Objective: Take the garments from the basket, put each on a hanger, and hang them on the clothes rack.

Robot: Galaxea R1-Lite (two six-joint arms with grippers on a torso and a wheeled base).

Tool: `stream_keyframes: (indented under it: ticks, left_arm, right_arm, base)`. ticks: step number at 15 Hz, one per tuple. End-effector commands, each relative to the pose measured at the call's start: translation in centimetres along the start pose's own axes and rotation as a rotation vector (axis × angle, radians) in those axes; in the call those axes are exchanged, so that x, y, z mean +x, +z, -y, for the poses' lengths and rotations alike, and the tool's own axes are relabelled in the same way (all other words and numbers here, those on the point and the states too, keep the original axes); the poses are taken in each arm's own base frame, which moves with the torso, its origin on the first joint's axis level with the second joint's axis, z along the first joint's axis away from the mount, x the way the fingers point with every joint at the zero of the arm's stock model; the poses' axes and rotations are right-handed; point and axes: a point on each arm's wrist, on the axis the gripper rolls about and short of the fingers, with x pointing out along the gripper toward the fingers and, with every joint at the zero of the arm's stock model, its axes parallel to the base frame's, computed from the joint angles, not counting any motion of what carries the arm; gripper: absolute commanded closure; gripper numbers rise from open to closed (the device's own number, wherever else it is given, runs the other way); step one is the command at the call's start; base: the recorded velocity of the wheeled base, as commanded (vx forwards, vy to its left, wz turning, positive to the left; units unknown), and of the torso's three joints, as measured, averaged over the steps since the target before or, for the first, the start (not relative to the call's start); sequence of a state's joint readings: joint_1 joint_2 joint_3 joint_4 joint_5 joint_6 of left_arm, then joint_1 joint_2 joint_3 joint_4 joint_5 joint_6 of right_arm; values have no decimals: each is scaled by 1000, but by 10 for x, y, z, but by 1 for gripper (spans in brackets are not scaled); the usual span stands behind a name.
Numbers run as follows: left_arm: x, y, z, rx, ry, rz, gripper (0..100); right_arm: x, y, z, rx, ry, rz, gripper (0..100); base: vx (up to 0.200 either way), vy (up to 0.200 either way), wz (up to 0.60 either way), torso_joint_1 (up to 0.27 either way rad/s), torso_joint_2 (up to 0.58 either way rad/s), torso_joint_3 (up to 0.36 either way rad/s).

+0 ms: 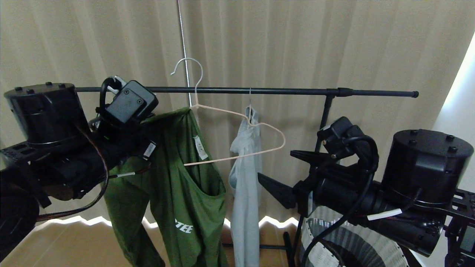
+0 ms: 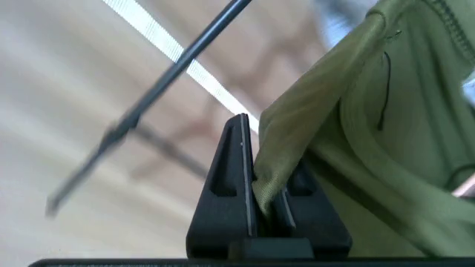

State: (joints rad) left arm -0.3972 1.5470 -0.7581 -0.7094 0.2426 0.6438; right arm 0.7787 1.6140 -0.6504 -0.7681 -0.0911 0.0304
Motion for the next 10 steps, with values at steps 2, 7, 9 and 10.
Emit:
stream_keyframes:
  ticks: [2, 7, 9, 10]
  left_arm:
    - [6, -8, -7, -10, 68, -61, 100]
    - [1, 27, 6, -183, -34, 97, 100]
    - [-1, 37, 2, -196, -53, 153, 100]
    - [-3, 44, 4, -200, -82, 186, 100]
  right_arm:
    - [1, -3, 0, -4, -4, -11, 0]
    - [13, -16, -2, -8, -2, -59, 0]
    - [14, -13, -2, -7, -2, -48, 0]
    - [14, -13, -2, -7, -2, -48, 0]
  base:
    - [0, 0, 0, 0, 0, 0]
    - [0, 0, 0, 0, 0, 0]
    - [0, 0, 0, 0, 0, 0]
    - [0, 0, 0, 0, 0, 0]
